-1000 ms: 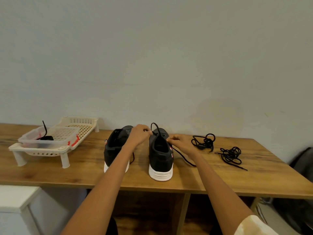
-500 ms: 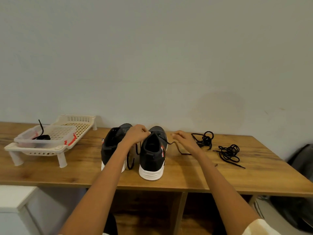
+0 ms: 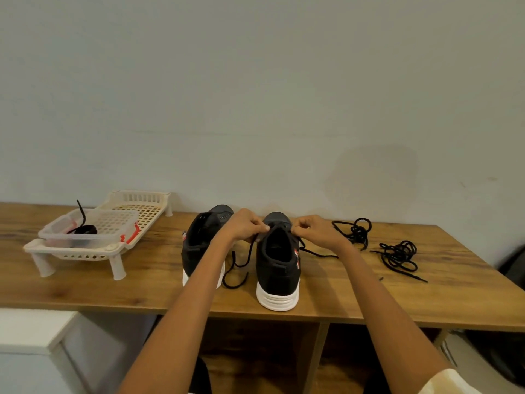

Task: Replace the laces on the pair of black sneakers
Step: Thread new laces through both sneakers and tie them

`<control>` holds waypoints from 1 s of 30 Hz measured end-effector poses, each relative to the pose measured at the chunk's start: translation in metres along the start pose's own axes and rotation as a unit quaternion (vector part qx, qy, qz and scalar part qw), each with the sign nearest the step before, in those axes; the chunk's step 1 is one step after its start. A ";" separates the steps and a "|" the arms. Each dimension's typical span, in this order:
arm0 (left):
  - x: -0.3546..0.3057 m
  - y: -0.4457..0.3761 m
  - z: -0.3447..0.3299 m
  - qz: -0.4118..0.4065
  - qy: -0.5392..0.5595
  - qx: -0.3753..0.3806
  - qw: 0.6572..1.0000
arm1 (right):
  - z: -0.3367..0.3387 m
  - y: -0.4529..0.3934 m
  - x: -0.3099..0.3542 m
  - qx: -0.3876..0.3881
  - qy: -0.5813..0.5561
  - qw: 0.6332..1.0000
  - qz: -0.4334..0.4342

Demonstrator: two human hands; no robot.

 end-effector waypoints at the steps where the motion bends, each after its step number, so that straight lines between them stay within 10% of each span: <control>1: 0.000 -0.001 0.000 0.002 -0.008 0.006 1.000 | 0.001 0.001 -0.002 -0.002 0.007 1.000 -0.001; 30: -0.010 0.012 -0.006 0.010 0.002 0.059 0.998 | 0.001 0.013 -0.005 0.008 -0.067 0.997 -0.035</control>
Point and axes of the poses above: each hand's wrist, its own y-axis away from the middle knuckle, its own z-axis out of the back of the hand, x = y × z, the point moved 3 cm from there along -y, towards the middle knuckle, and after that the axes turned 5 degrees about z, right-handed, at the moved point
